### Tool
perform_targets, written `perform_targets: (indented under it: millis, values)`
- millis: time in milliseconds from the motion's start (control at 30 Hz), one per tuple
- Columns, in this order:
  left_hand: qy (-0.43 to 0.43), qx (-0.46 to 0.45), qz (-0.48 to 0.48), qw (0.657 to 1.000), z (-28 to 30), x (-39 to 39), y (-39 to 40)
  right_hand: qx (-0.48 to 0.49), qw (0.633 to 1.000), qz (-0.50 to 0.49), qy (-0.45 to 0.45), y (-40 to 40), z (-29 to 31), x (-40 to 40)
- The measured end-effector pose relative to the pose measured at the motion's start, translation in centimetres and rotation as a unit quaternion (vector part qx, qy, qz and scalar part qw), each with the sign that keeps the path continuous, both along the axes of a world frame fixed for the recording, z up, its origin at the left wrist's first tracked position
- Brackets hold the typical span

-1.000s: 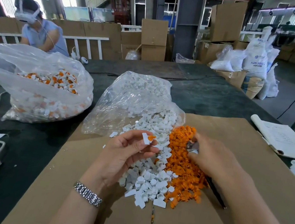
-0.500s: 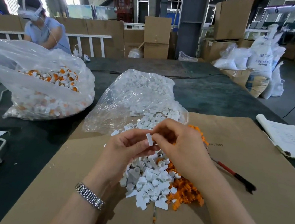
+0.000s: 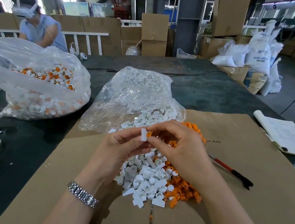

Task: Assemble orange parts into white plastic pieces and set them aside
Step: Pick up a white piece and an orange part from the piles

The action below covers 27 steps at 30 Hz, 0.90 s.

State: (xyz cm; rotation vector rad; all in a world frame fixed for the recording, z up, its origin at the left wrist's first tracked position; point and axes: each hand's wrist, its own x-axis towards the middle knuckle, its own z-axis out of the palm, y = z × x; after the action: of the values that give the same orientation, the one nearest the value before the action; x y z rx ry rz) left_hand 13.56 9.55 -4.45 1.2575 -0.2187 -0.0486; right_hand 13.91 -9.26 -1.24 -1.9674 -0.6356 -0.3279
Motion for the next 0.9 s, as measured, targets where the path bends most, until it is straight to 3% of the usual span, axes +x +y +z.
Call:
perform_targets:
  millis: [467, 900]
  values:
    - [0.022, 0.04, 0.07, 0.996, 0.2, -0.3, 0.0, -0.019, 0.998, -0.023, -0.06, 0.0, -0.7, 0.4]
    - [0.072, 0.029, 0.044, 0.996, 0.5, -0.5, 0.0, -0.081, 0.994, -0.007, -0.073, 0.4, -1.0, 0.2]
